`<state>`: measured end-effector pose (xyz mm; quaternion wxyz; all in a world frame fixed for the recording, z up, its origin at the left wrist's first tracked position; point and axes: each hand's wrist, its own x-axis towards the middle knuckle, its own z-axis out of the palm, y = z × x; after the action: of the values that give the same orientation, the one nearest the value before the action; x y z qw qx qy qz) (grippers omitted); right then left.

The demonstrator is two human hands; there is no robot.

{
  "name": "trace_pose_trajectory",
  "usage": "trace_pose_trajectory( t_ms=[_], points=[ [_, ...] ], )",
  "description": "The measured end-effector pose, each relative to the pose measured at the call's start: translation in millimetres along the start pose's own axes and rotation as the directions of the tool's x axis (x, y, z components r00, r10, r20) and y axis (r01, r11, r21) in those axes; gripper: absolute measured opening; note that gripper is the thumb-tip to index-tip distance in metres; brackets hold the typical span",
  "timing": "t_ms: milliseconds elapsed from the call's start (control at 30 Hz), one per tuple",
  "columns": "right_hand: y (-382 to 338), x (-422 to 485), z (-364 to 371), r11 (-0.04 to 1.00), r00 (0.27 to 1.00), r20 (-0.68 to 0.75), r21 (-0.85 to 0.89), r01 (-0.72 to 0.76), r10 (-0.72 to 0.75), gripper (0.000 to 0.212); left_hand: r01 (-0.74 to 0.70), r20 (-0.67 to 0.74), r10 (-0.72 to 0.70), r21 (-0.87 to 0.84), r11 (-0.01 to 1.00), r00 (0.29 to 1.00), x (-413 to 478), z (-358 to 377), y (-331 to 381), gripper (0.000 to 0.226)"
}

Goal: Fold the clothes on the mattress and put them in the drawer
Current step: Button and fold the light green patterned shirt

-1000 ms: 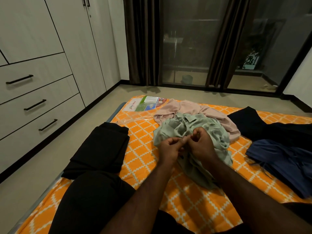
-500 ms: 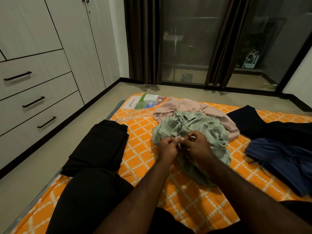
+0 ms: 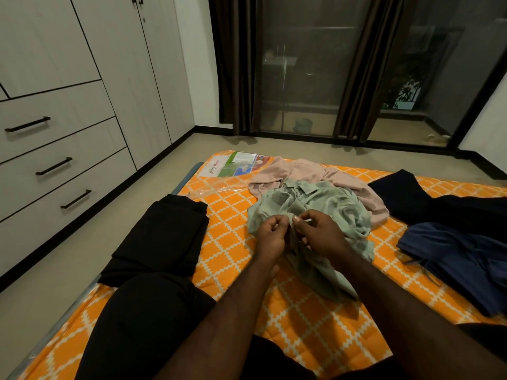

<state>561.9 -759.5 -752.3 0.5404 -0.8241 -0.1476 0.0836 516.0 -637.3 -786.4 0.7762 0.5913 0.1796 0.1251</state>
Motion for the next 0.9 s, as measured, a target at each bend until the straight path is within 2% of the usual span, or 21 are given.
trace_pose_trajectory(
  t_ms=[67,167,200,300,333,400,467,600,700,833,900],
  points=[
    [2.1,0.5,-1.1,1.000,1.000,0.020,0.000,-0.004,0.004,0.016,0.061,0.080,-0.061,-0.006,0.998,0.995,-0.1,-1.9,1.5,0.021],
    [6.8,3.5,-3.4,0.999,1.000,-0.016,-0.042,0.012,-0.013,0.009,0.060,0.165,-0.058,-0.006,0.998,0.985,2.1,0.1,2.5,0.030],
    [6.8,3.9,-4.6,1.000,0.999,-0.049,-0.007,0.011,-0.011,0.003,0.048,0.150,-0.051,0.027,0.998,0.987,3.3,1.4,0.7,0.027],
    [2.3,5.5,-8.2,0.977,0.993,-0.102,0.212,-0.030,0.053,0.005,-0.014,0.118,-0.008,0.182,0.983,0.993,2.8,0.4,-6.6,0.028],
    [-0.1,5.7,-9.9,0.957,0.993,-0.095,0.285,-0.047,0.077,0.005,-0.067,0.145,0.025,0.297,0.953,0.989,4.6,-0.9,-10.8,0.031],
    [-4.0,4.7,-12.7,0.915,0.992,-0.060,0.397,-0.076,0.109,0.006,-0.181,0.243,0.055,0.535,0.825,0.968,3.2,-1.9,-15.8,0.034],
    [-7.8,1.6,-13.8,0.884,0.994,-0.020,0.460,-0.085,0.106,0.008,-0.285,0.294,0.113,0.647,0.707,0.949,-0.3,-0.2,-19.1,0.039],
    [-8.8,0.6,-15.1,0.835,0.996,0.013,0.544,-0.082,0.089,0.012,-0.427,0.235,0.371,0.662,0.616,0.898,-3.2,1.3,-20.8,0.023],
    [-6.6,2.9,-16.9,0.838,0.996,-0.012,0.541,-0.066,0.086,0.014,-0.443,0.174,0.457,0.677,0.588,0.873,-0.5,-0.3,-17.5,0.010],
    [-2.8,5.2,-17.9,0.827,0.992,-0.059,0.559,-0.058,0.110,0.015,-0.548,0.127,0.607,0.602,0.581,0.784,-8.4,5.4,-7.6,0.013],
    [1.8,8.7,-19.6,0.836,0.988,-0.088,0.546,-0.059,0.127,0.020,-0.597,0.102,0.685,0.594,0.540,0.721,-11.7,7.6,-2.0,0.014]
  ],
)
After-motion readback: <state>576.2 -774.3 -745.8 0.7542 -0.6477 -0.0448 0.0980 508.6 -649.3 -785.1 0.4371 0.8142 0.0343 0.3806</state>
